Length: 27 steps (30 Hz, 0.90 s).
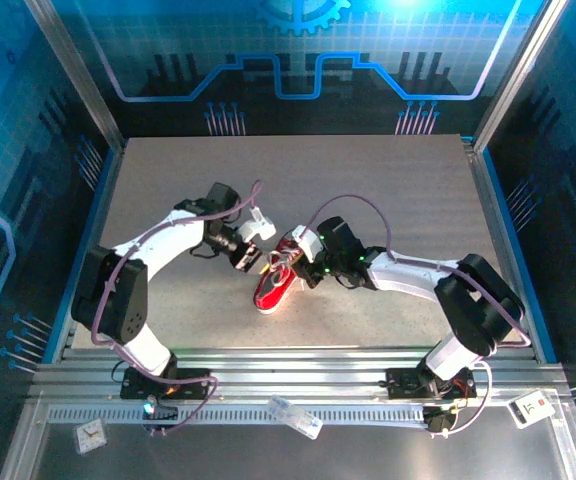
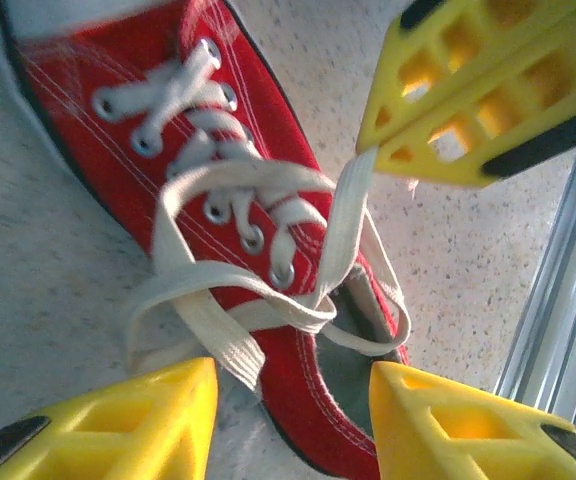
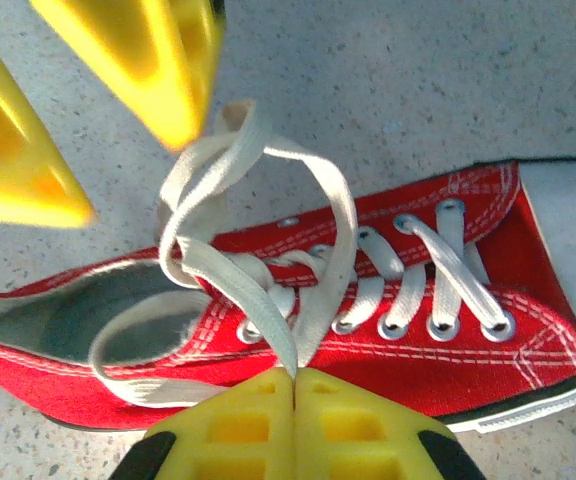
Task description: Tie the shoes
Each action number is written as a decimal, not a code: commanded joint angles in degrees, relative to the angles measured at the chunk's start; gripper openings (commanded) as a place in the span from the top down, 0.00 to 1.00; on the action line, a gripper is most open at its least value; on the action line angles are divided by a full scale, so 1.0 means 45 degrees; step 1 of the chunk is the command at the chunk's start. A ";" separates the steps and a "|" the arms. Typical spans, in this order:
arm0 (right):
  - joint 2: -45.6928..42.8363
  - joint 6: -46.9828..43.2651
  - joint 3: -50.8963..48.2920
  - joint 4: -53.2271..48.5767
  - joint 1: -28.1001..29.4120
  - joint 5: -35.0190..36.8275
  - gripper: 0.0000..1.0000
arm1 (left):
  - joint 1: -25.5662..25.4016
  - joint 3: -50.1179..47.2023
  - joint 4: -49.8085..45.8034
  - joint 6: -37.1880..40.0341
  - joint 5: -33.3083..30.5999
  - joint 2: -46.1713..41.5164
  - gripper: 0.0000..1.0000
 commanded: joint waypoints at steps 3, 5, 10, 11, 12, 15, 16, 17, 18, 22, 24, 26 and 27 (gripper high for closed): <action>0.0385 0.0265 0.0184 -0.0274 -0.0214 0.0057 1.00 | 0.0052 0.1620 -0.2797 0.1422 -0.1634 -0.0105 0.49; 0.0392 0.0340 0.0146 -0.0196 -0.0209 0.0046 1.00 | 0.0164 0.1681 -0.2641 0.1031 -0.1628 -0.0251 0.49; 0.0355 0.0356 0.0145 -0.0196 -0.0219 0.0057 1.00 | 0.0424 0.0498 -0.0880 -0.2104 -0.0380 -0.0631 0.51; 0.0337 0.0334 0.0144 -0.0209 -0.0234 0.0075 1.00 | 0.0416 0.0137 -0.0356 -0.2843 -0.0017 -0.0704 0.51; 0.0335 0.0322 0.0138 -0.0229 -0.0230 0.0095 1.00 | 0.0425 -0.0297 0.0251 -0.3719 0.0332 -0.0773 0.51; 0.0286 0.0262 0.0145 -0.0321 -0.0232 0.0098 1.00 | 0.0460 -0.1362 0.1763 -0.5185 0.1074 -0.0874 0.51; 0.0283 0.0250 0.0145 -0.0356 -0.0236 0.0076 1.00 | 0.0493 -0.1574 0.2014 -0.5356 0.1160 -0.0791 0.51; 0.0276 0.0227 0.0163 -0.0352 -0.0224 0.0075 1.00 | 0.0573 -0.1640 0.2083 -0.5462 0.1204 -0.0650 0.51; 0.0276 0.0182 0.0182 -0.0392 -0.0232 0.0057 1.00 | 0.0663 -0.1616 0.2034 -0.5497 0.1322 -0.0454 0.51; 0.0247 0.0117 0.0243 -0.0479 -0.0255 0.0115 1.00 | 0.0873 -0.1449 0.1718 -0.5196 0.1430 0.0190 0.52; 0.0237 0.0136 0.0226 -0.0460 -0.0252 0.0139 1.00 | 0.0889 -0.1458 0.1732 -0.4932 0.1381 0.0331 0.52; 0.0212 0.0185 0.0228 -0.0444 -0.0245 0.0147 1.00 | 0.0894 -0.1451 0.1791 -0.4768 0.1550 0.0482 0.52; 0.0198 0.0206 0.0221 -0.0439 -0.0252 0.0153 1.00 | 0.0894 -0.1449 0.1780 -0.4696 0.1591 0.0619 0.52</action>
